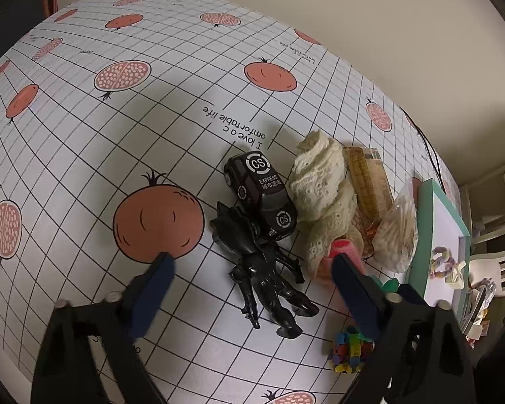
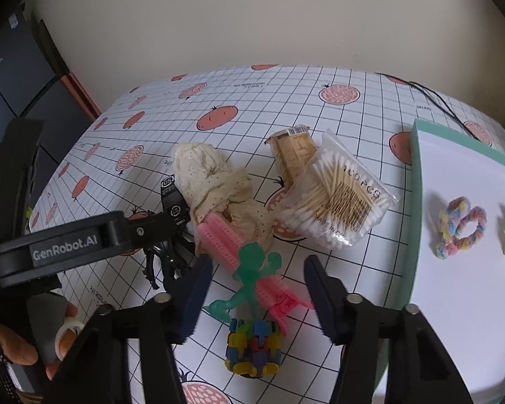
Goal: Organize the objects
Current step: 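Grasp the black toy robot with left tool while right tool grasps green-pink toy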
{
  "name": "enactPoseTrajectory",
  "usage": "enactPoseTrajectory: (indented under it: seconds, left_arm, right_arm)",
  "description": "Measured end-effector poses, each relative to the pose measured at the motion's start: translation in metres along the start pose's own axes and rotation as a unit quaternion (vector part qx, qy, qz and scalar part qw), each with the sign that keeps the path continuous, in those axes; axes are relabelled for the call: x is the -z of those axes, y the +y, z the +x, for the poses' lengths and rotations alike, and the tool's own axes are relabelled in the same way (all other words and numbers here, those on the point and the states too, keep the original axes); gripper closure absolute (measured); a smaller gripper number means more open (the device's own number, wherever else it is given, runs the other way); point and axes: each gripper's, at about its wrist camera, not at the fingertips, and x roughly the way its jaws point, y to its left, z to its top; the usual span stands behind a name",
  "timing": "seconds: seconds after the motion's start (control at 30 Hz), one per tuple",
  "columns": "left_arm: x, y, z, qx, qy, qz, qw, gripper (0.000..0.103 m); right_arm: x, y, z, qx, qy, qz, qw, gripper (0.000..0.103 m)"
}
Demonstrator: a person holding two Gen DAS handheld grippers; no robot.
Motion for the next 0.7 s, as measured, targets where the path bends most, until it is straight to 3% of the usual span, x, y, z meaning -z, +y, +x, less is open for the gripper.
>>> enactPoseTrajectory:
  seconds: [0.13, 0.23, 0.43, 0.5, 0.7]
  left_arm:
    - [0.001, -0.001, 0.003, -0.002, 0.004, 0.001, 1.0000, 0.015]
    - [0.002, -0.001, 0.005, -0.005, 0.006, 0.001, 1.0000, 0.024]
    - [0.003, -0.001, 0.014, -0.017, 0.013, 0.004, 0.9998, 0.027]
    - [0.003, -0.001, 0.017, -0.017, 0.017, 0.004, 0.9997, 0.035]
    - [0.004, -0.002, 0.020, -0.022, 0.017, 0.006, 0.9996, 0.038]
  right_arm:
    - [0.001, 0.000, 0.002, -0.003, 0.003, 0.003, 1.000, 0.055]
    - [0.001, 0.000, 0.002, -0.007, 0.004, 0.006, 1.000, 0.060]
    - [0.001, -0.002, 0.004, -0.016, 0.005, 0.016, 1.000, 0.064]
    - [0.001, -0.002, 0.004, -0.017, 0.004, 0.016, 1.000, 0.065]
    - [0.001, -0.002, 0.008, -0.016, 0.008, 0.017, 1.000, 0.070]
